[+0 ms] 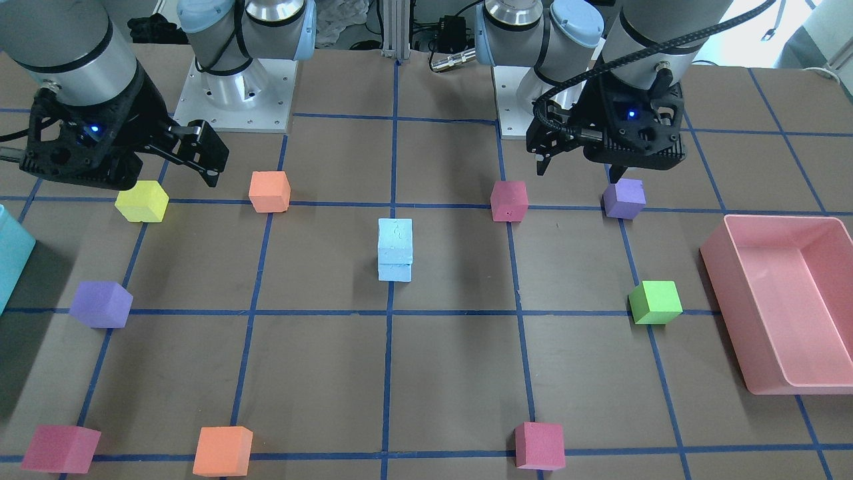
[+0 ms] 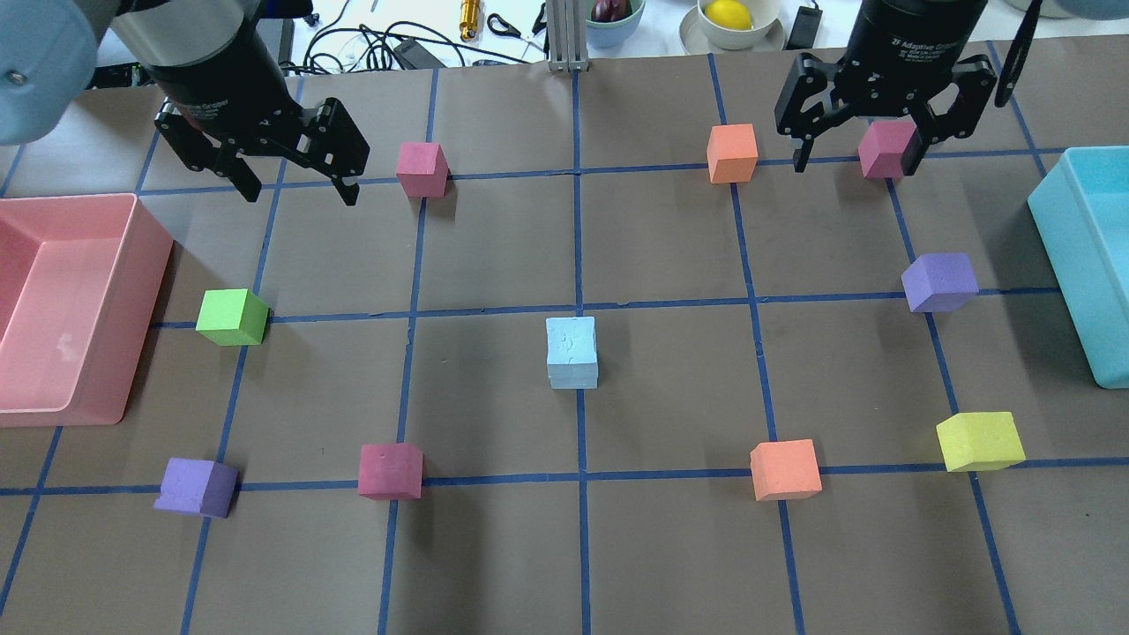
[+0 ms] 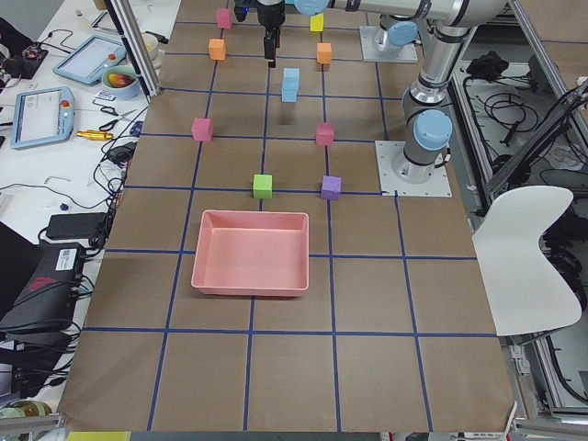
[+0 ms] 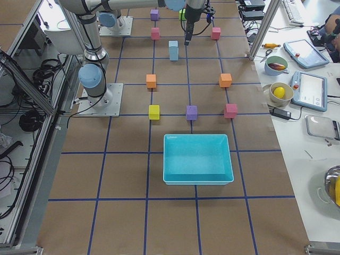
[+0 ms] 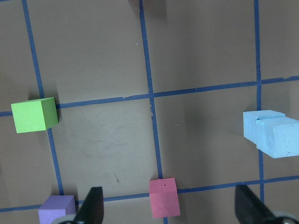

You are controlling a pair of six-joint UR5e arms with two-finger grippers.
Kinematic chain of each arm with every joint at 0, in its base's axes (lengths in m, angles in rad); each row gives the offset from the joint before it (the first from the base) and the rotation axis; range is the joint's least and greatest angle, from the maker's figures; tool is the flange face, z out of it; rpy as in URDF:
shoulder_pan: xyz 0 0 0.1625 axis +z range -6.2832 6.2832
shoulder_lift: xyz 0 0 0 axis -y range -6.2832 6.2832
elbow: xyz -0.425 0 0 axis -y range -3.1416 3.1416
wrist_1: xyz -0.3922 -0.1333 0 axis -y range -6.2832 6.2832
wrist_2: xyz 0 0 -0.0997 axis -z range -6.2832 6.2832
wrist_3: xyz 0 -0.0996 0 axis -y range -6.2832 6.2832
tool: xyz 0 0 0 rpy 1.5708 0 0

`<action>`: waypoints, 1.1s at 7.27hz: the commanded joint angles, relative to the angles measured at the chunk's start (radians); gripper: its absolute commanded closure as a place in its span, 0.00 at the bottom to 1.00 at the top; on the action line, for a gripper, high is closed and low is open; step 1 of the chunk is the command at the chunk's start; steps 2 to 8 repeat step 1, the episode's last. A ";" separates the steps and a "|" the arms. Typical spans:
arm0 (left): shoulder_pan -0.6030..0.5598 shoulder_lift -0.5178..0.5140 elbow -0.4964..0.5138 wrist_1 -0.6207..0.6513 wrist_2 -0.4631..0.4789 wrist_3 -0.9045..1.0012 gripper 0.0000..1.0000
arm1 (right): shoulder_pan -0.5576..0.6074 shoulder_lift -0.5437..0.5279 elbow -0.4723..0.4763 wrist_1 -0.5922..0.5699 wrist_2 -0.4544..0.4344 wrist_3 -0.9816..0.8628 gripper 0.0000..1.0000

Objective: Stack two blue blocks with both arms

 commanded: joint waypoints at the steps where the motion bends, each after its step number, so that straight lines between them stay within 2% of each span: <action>1: -0.001 0.005 0.001 -0.008 -0.003 0.000 0.00 | 0.000 0.001 0.000 0.002 -0.005 -0.006 0.00; 8: -0.001 0.005 0.001 -0.008 -0.003 0.000 0.00 | 0.000 0.001 0.000 0.002 -0.005 -0.006 0.00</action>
